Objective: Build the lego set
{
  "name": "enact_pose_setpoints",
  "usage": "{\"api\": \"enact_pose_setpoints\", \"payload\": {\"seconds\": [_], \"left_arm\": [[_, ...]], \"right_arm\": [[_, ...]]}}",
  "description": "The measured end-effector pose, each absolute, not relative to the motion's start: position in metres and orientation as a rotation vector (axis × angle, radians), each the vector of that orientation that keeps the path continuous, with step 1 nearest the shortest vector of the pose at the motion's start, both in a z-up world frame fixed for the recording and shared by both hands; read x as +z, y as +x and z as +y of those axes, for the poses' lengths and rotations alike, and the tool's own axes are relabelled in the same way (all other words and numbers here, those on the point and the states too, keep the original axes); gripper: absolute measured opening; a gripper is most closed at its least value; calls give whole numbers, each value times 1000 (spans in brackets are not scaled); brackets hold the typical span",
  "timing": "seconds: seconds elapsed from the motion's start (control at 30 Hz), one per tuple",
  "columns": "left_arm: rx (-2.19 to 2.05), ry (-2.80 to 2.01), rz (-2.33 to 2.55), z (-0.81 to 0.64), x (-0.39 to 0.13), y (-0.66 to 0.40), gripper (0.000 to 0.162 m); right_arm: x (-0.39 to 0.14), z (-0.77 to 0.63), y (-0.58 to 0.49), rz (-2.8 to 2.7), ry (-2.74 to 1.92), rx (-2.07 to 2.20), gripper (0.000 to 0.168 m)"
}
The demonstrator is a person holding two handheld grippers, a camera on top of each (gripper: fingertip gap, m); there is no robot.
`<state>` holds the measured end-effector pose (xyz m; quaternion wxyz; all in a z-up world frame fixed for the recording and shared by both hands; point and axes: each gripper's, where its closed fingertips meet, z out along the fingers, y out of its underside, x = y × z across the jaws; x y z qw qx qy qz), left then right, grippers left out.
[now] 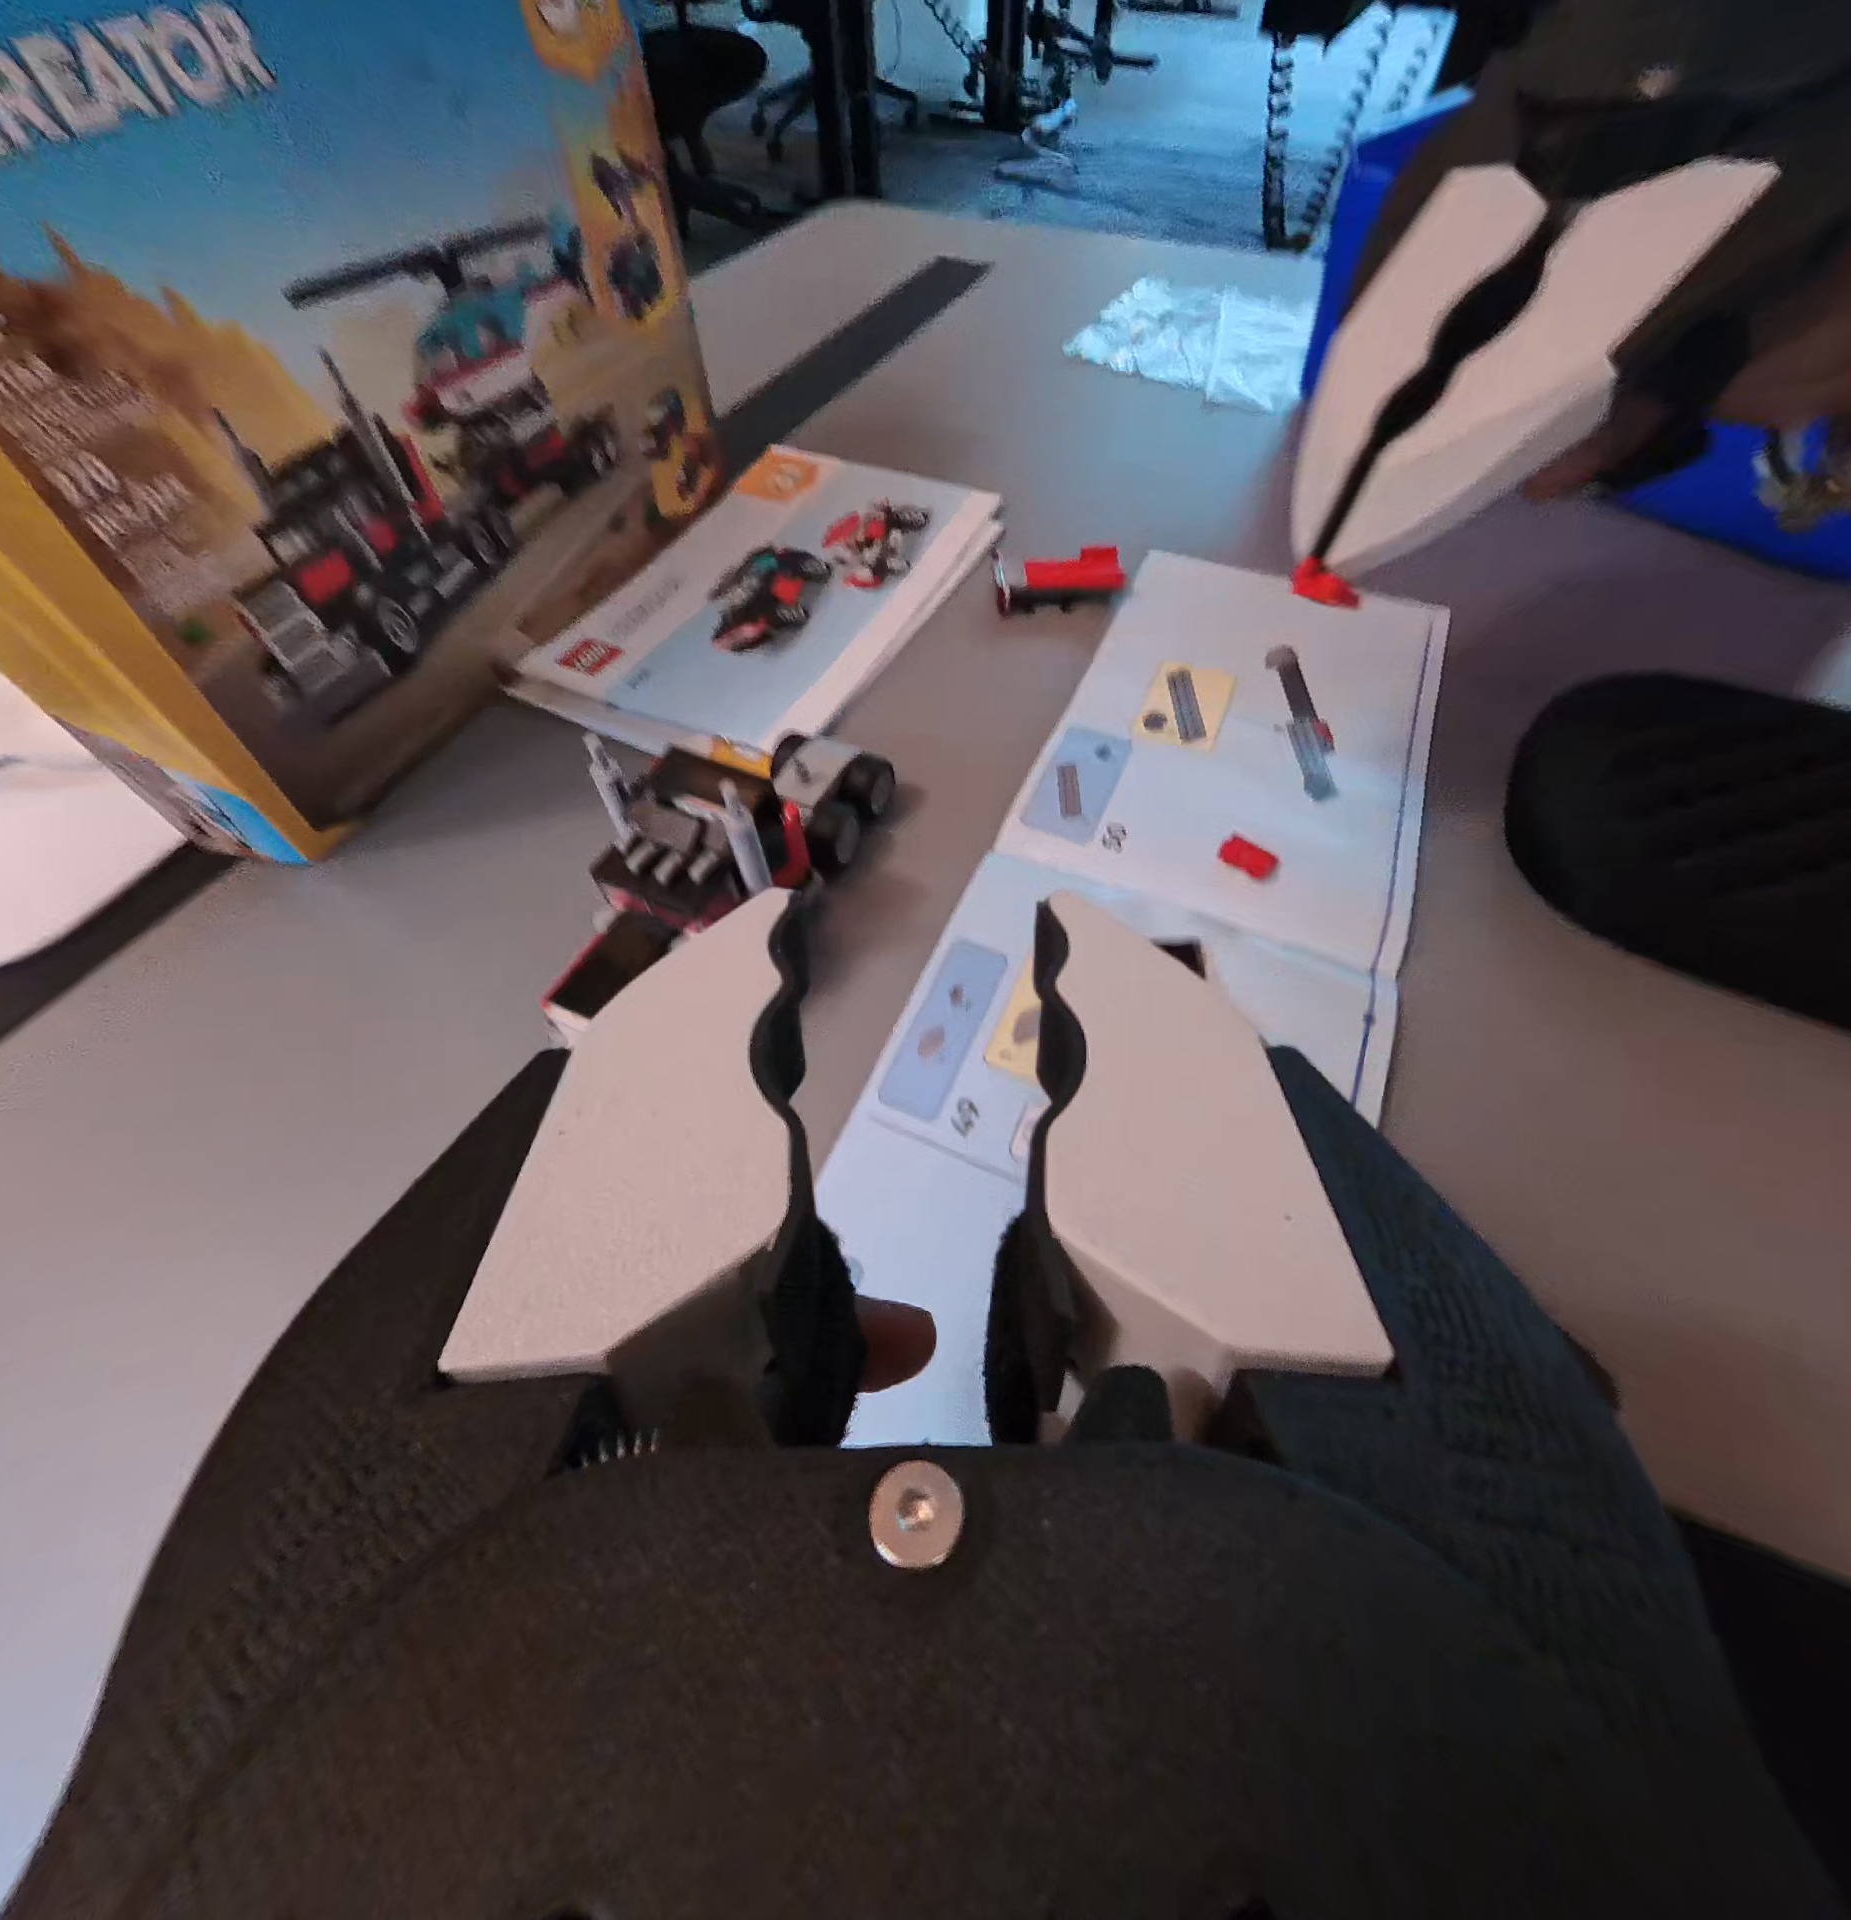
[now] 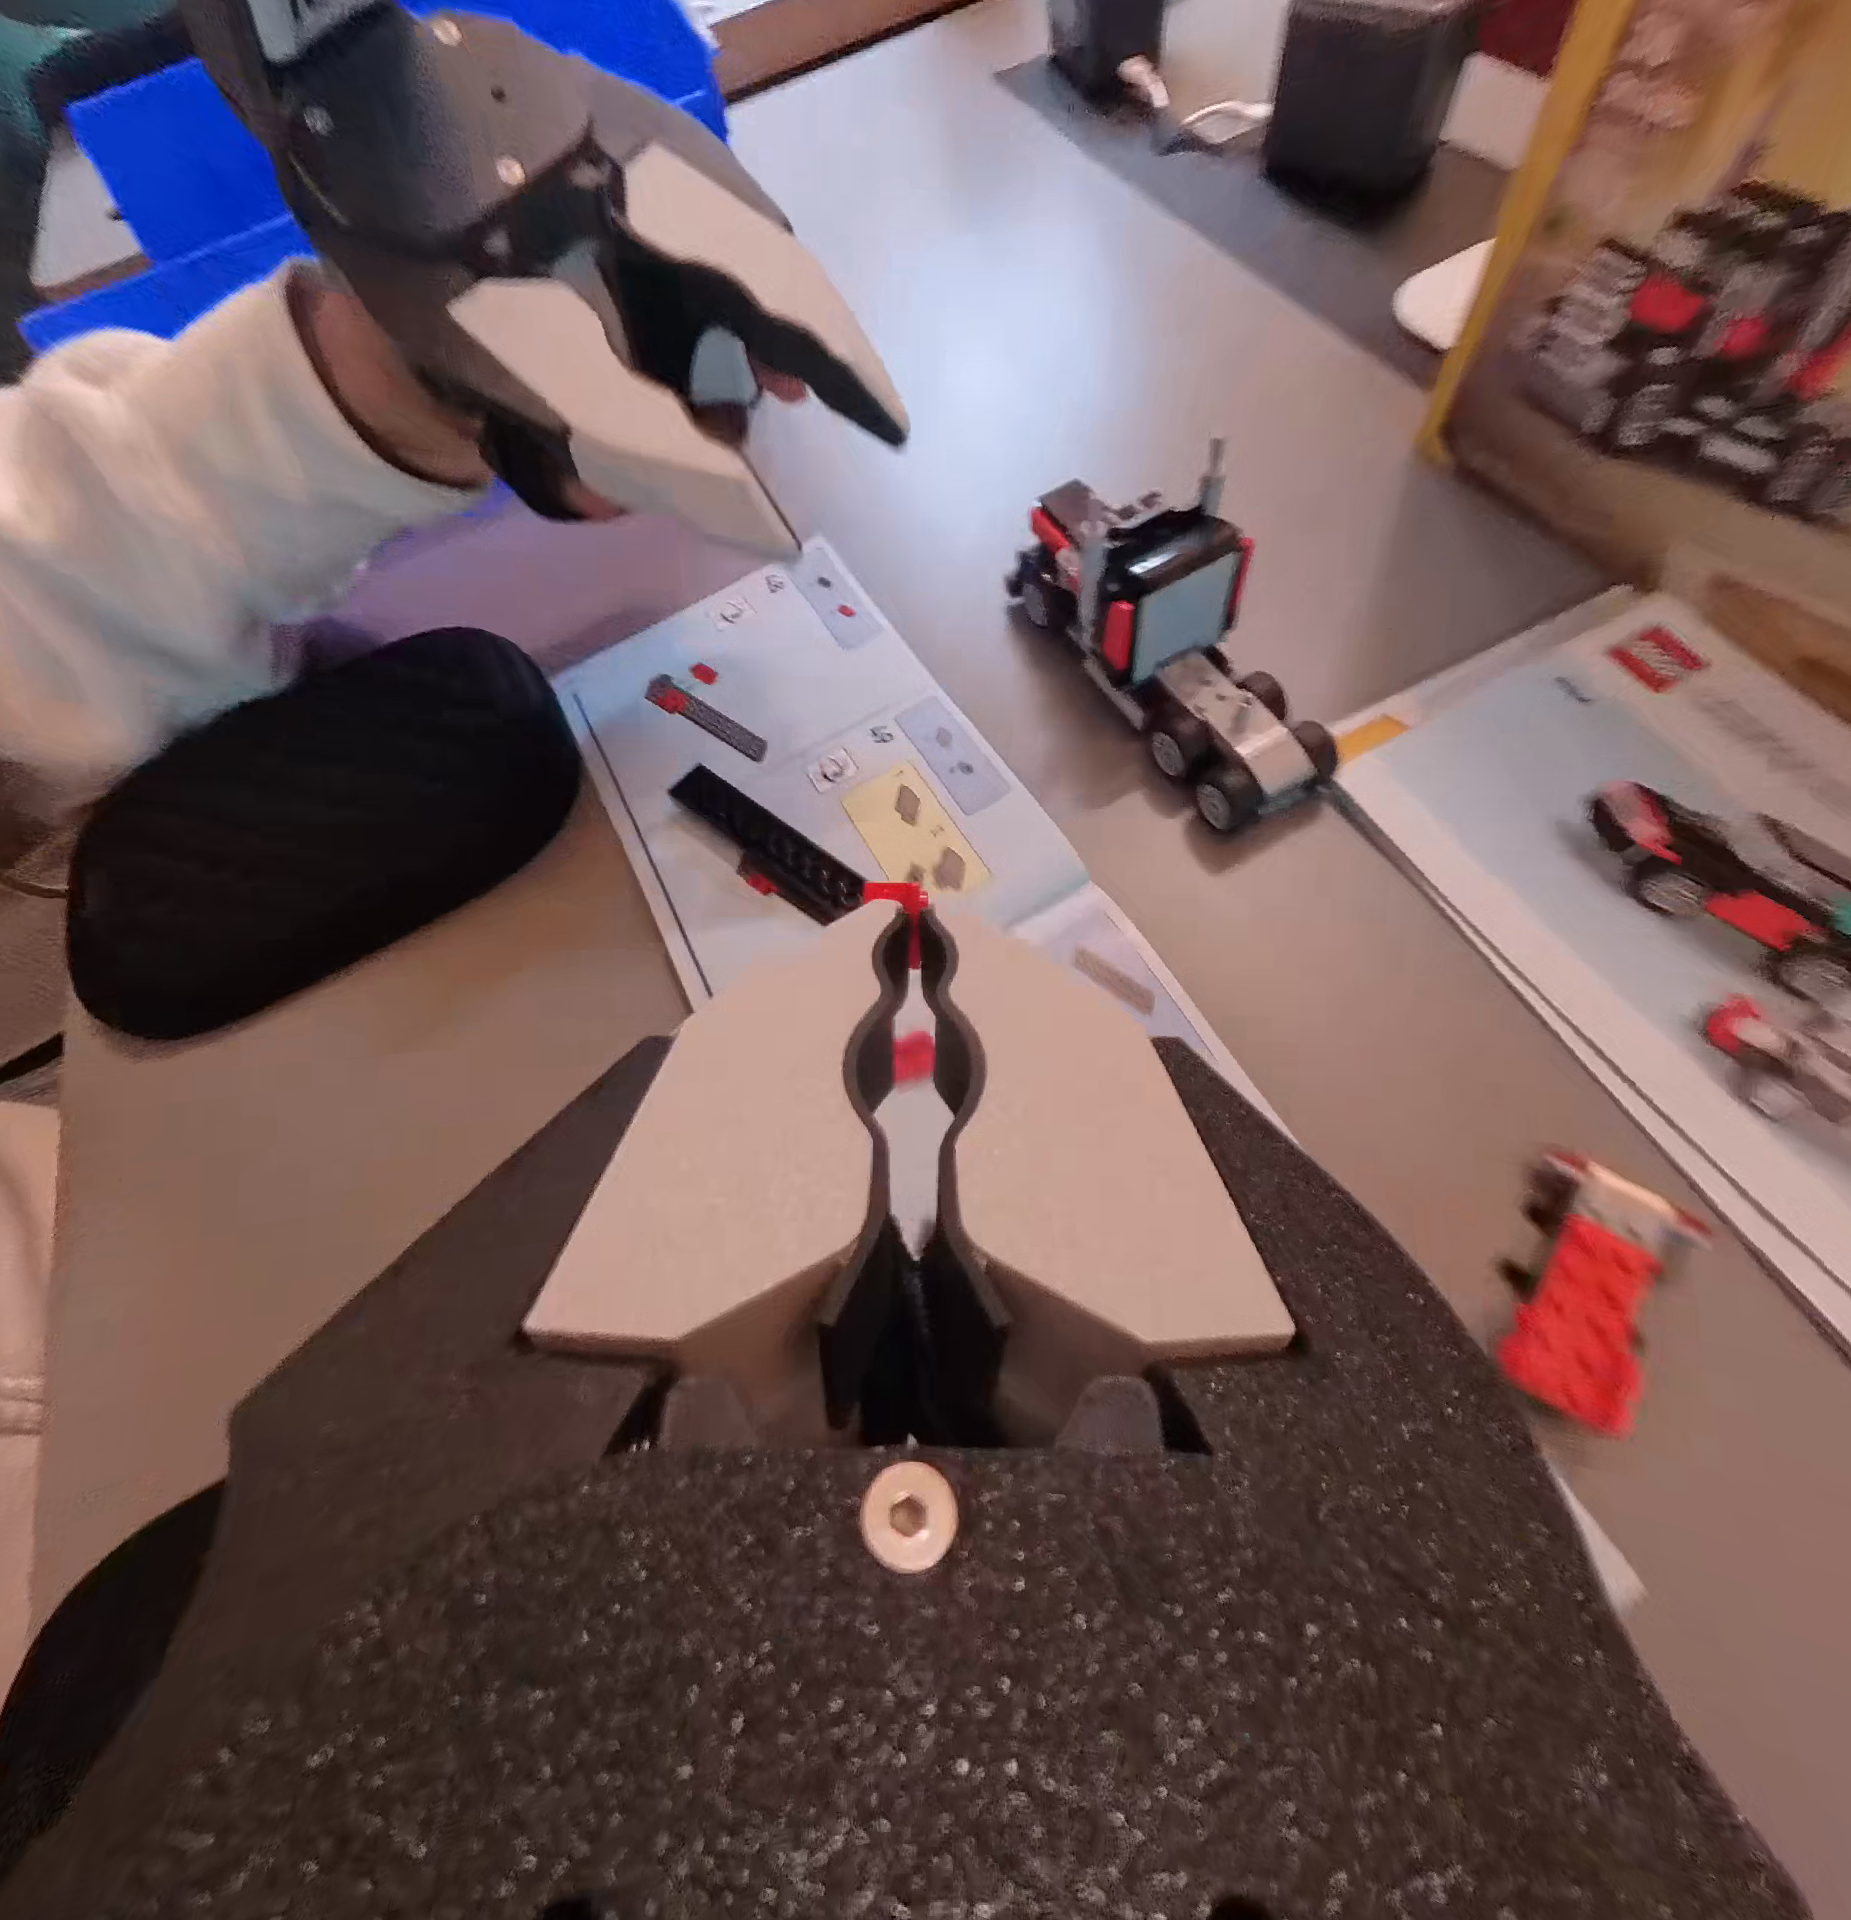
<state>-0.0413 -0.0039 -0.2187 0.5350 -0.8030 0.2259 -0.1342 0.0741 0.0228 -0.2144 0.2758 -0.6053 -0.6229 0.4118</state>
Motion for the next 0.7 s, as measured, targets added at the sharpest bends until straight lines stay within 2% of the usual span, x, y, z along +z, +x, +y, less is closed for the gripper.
{"api": "enact_pose_setpoints", "payload": {"seconds": [0.1, 0.3, 0.7], "left_arm": [[-245, -1954, 582, -11, -240, -51, 42], [-245, -1962, 512, -17, -240, -73, 42], [-383, -2008, 541, -24, -254, -65, 39]], "right_arm": [[-230, 18, 48, -1773, -1605, 1069, 1], [-261, 25, 17, -1802, -1529, 984, 2], [-269, 28, 23, -1751, -1440, 996, 2]]}}
